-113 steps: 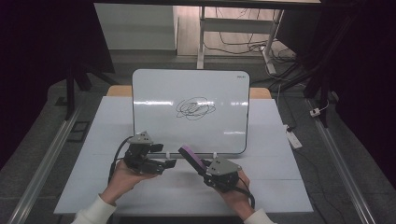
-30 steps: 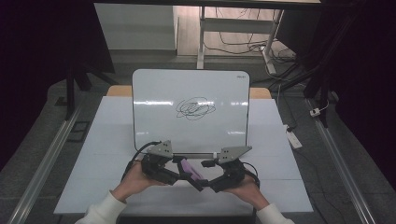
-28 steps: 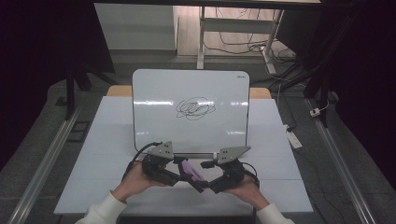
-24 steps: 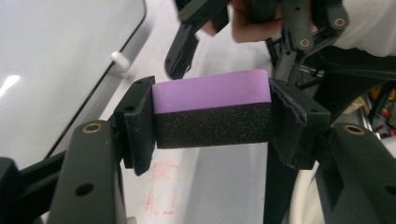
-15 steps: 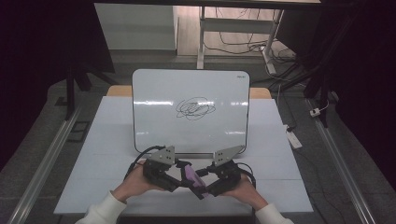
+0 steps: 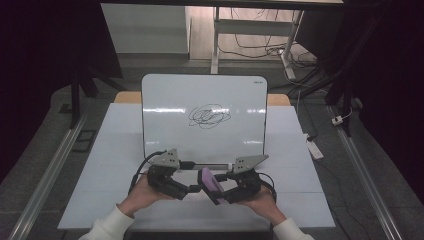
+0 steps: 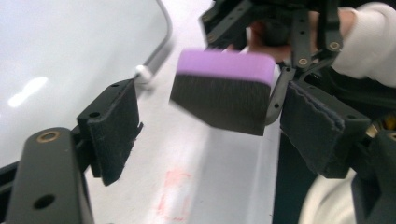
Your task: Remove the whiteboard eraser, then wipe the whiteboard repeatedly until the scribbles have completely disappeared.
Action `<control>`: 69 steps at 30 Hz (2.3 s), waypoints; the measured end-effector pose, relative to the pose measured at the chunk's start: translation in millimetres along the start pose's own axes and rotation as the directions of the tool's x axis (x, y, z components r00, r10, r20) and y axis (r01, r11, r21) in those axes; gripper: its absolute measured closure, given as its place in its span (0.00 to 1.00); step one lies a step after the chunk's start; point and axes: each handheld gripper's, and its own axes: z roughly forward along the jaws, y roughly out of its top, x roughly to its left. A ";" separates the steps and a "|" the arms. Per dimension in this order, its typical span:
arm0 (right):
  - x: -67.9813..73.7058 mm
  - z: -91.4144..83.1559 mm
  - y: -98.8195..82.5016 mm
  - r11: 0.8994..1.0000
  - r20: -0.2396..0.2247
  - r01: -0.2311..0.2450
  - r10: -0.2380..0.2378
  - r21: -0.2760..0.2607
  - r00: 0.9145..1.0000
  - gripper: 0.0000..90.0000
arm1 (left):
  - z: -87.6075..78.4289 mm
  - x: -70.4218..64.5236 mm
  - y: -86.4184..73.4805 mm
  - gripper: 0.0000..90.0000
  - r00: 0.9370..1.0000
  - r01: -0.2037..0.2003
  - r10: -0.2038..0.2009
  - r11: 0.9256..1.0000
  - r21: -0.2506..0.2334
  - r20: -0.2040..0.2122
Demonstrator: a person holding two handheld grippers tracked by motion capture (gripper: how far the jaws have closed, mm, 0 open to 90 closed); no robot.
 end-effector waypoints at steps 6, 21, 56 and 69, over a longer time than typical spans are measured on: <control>0.7 -5.2 0.8 1.000 0.139 0.016 -0.012 -0.027 0.990 0.44 | -10.9 6.3 -8.0 0.22 0.992 0.079 -0.080 0.997 -0.021 -0.093; 5.4 -21.2 2.8 0.994 0.430 0.061 -0.017 -0.089 0.903 0.44 | -66.2 16.2 -75.8 0.22 0.937 0.238 -0.239 0.971 -0.037 -0.255; -31.9 -37.7 56.6 0.992 0.697 0.111 -0.036 -0.063 0.716 0.44 | -83.6 28.9 -117.7 0.21 0.882 0.307 -0.306 0.950 -0.055 -0.358; -61.4 -30.0 85.5 0.992 0.790 0.110 -0.017 -0.065 0.613 0.44 | -83.0 31.9 -119.7 0.21 0.879 0.316 -0.313 0.947 -0.052 -0.361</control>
